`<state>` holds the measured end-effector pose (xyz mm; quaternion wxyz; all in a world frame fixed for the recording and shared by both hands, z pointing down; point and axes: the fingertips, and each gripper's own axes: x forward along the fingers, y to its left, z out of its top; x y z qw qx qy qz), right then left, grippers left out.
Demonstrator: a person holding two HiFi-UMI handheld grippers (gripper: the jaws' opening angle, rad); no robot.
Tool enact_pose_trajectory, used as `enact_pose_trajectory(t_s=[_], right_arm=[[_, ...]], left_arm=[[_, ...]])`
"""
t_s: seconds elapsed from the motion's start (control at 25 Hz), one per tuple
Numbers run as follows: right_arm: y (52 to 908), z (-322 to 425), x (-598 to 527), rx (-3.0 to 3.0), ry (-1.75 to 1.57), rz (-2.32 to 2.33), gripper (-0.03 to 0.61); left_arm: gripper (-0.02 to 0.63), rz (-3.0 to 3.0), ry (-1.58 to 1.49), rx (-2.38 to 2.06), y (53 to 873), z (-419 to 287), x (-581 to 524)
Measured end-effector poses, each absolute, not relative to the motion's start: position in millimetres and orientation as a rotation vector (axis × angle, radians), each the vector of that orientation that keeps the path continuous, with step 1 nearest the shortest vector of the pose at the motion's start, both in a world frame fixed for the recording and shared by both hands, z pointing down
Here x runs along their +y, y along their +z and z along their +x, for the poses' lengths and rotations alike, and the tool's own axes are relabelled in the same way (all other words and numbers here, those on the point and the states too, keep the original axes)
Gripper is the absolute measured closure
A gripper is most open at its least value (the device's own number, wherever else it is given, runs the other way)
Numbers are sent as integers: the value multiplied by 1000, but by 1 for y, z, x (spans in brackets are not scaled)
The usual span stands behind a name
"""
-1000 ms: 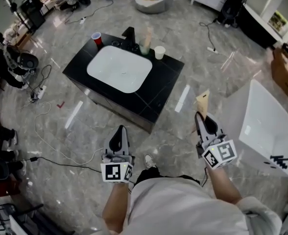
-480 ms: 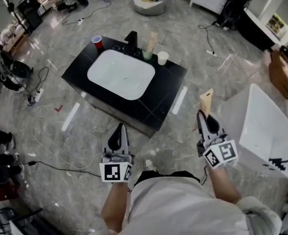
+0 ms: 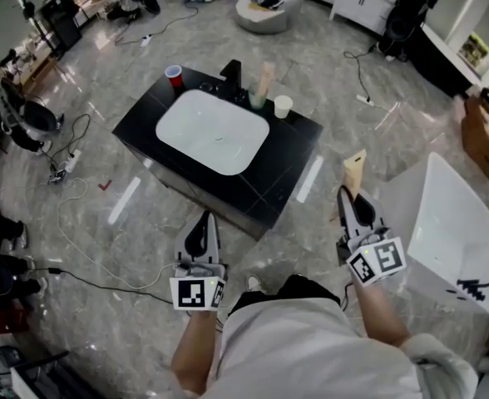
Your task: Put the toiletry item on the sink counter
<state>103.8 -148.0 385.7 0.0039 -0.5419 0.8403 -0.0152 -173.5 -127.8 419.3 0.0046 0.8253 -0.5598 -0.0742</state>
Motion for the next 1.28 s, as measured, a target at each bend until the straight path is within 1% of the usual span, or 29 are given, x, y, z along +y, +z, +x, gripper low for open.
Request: enact_pose_trajectory(t_s=[0.28,0.68,0.96,1.28], right_arm=[[381,113,-170,2670,-44,-1621,525],[390,142,-237,2735,-129,-1456,525],[393,140,-262,2809,-131,-1376,525],[411,120,-280,2882,-150,-1331,525]], left_arm=[[611,2546,-208,-1806,420,-160,-136],[611,2470,-187,-1969,402,-125,-176],[611,2419,-189,-2000,414,-114,-185],[611,2403,-182,-2030,413,-124,-184]])
